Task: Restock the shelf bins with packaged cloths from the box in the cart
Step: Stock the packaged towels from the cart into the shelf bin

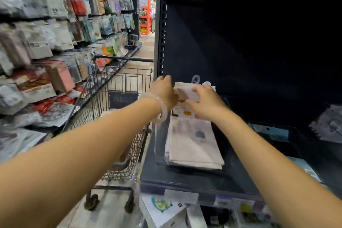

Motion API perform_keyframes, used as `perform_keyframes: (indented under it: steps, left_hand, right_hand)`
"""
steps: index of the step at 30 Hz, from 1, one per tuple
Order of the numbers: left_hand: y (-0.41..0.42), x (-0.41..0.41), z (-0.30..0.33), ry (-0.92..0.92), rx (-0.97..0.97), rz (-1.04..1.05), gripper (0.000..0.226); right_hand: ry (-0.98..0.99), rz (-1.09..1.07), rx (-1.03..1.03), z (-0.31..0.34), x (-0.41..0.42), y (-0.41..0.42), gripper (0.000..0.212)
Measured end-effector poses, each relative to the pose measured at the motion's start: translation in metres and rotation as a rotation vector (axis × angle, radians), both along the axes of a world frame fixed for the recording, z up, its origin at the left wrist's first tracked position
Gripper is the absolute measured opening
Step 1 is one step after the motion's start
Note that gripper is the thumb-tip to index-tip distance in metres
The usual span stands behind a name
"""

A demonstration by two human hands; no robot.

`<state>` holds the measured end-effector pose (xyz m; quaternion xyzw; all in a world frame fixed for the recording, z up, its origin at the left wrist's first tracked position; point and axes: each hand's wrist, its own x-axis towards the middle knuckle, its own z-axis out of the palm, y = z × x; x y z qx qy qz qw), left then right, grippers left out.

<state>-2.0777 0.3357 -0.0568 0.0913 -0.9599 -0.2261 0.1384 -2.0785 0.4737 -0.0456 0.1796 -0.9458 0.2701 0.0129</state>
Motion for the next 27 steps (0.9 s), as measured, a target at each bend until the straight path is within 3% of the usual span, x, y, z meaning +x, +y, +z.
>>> perform_keyframes:
  steps: [3, 11, 17, 21, 27]
  left_hand:
    - [-0.031, 0.011, 0.008, -0.034, -0.184, 0.000, 0.046]
    - [-0.128, 0.027, -0.043, -0.231, -0.355, 0.110, 0.058]
    - [-0.204, 0.046, -0.081, -0.400, -0.404, 0.179, 0.063]
    - [-0.257, 0.051, -0.103, -0.507, -0.372, 0.145, 0.074]
    - [-0.342, 0.042, -0.121, -0.538, -0.337, 0.070, 0.066]
  right_hand:
    - [0.083, 0.096, 0.090, 0.009, -0.002, -0.030, 0.050]
    - [0.069, 0.343, 0.153, -0.019, 0.010, -0.153, 0.044]
    - [-0.019, 0.366, 0.357, -0.069, 0.009, -0.234, 0.059]
    - [-0.112, 0.324, 0.399, -0.103, -0.001, -0.282, 0.057]
    - [-0.219, 0.282, 0.437, -0.133, -0.020, -0.355, 0.059]
